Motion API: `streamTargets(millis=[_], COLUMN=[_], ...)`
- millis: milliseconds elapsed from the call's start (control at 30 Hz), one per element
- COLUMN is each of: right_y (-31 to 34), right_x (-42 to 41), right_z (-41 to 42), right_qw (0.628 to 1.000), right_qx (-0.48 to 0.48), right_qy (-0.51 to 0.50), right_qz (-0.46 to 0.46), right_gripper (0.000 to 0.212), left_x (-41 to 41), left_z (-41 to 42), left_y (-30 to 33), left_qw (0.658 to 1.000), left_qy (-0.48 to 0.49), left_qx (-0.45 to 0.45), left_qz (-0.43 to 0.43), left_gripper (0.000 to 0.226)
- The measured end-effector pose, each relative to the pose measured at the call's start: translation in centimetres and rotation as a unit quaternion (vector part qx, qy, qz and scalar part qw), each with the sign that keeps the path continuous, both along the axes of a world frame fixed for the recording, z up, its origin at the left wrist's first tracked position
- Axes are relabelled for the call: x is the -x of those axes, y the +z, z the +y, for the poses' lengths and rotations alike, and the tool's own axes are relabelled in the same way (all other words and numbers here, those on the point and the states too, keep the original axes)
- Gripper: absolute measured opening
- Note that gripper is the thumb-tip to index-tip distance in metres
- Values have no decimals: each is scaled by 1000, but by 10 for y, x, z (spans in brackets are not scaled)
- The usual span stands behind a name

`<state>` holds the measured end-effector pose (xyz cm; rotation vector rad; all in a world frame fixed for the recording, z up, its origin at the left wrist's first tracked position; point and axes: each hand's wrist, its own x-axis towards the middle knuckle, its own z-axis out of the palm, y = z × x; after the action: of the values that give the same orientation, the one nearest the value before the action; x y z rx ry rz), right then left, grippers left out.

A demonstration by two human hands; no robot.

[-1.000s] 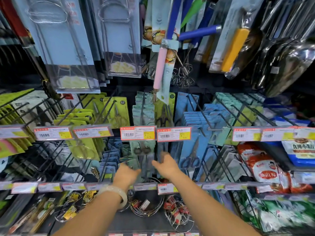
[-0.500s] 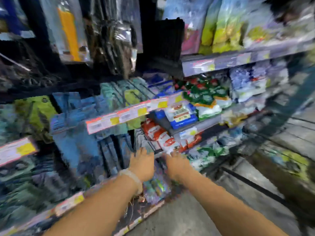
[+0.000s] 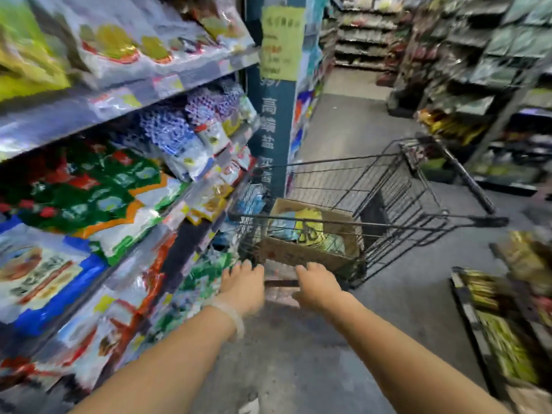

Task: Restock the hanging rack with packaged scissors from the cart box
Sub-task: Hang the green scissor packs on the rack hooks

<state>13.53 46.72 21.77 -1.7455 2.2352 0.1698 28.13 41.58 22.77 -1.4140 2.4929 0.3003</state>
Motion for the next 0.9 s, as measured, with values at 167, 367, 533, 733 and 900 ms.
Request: streamTargets(millis=[167, 367, 533, 733, 900], right_y=[-4, 12, -11, -81, -160], right_x=[79, 173, 242, 322, 365], right_z=[-51, -147, -193, -247, -285], right_qw=[997, 989, 976, 960, 935], right_qx=[0, 23, 8, -69, -165], right_qy=[-82, -148, -216, -250, -259], right_qz=[2, -4, -39, -104, -178], right_gripper=[41, 46, 44, 45, 54], left_x=[87, 177, 233, 298, 340], left_z=[-70, -180, -239, -287, -321], left_y=[-10, 5, -14, -67, -123], left_qw=[998, 994, 993, 992, 983], left_qy=[-62, -98, -107, -94, -41], left_qx=[-7, -6, -34, -87, -165], left_qz=[17, 39, 17, -21, -65], left_gripper=[56, 54, 54, 55, 51])
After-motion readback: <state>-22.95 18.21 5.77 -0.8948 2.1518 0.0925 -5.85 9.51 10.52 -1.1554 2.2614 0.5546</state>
